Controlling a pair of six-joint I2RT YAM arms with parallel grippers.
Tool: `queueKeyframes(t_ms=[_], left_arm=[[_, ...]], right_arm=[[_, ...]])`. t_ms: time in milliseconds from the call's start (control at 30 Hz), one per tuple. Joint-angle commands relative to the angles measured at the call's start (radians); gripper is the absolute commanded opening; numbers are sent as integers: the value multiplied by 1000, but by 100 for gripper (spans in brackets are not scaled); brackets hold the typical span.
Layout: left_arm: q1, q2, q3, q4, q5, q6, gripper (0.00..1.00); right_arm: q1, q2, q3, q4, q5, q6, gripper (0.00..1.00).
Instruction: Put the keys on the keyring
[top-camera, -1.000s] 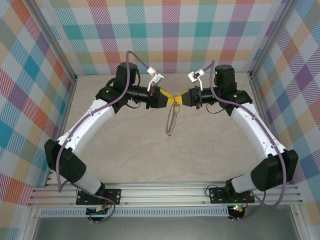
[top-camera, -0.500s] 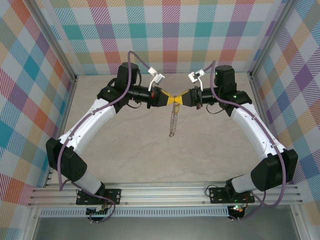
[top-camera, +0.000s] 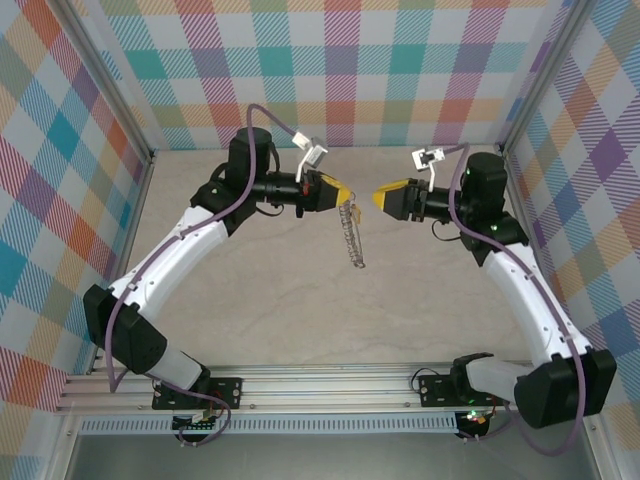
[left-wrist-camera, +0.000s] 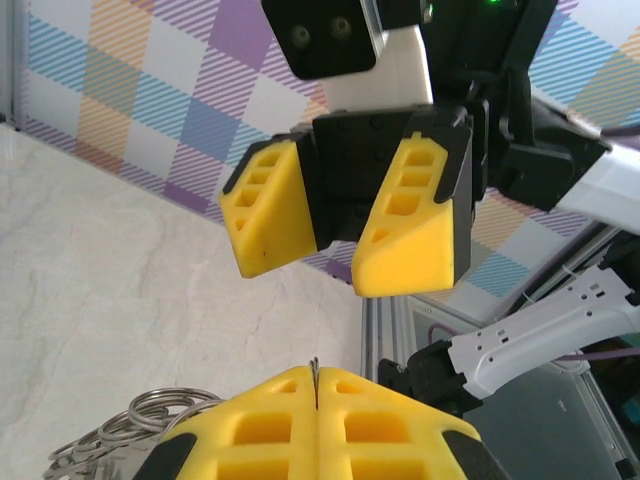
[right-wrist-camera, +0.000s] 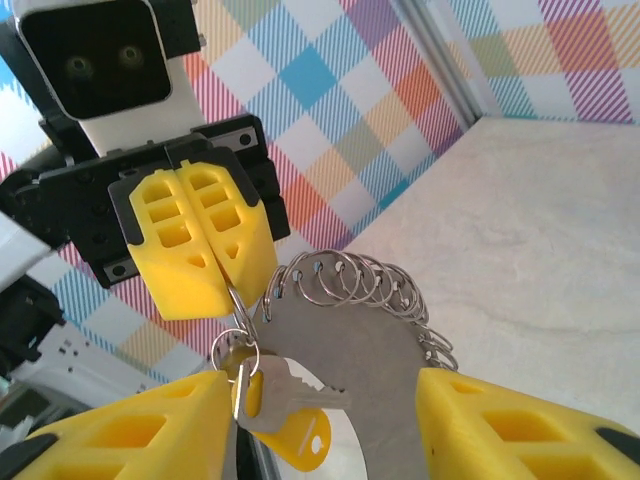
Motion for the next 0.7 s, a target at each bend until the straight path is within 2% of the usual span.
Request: queueKeyframes(t_ms=[0, 133, 400, 667], left_arm=[[-6, -53, -15, 106, 5, -43, 0], [-6, -64, -17, 119, 3, -54, 0], [-6, -73, -21, 118, 3, -55, 0], [-6, -74, -21, 128, 4, -61, 0]], right_arm=[[3, -23, -63, 173, 42, 100, 54], [25, -20, -103, 262, 8, 156, 56], [131, -32, -101, 230, 38, 105, 62], [183, -2, -79, 214, 76, 84, 61]])
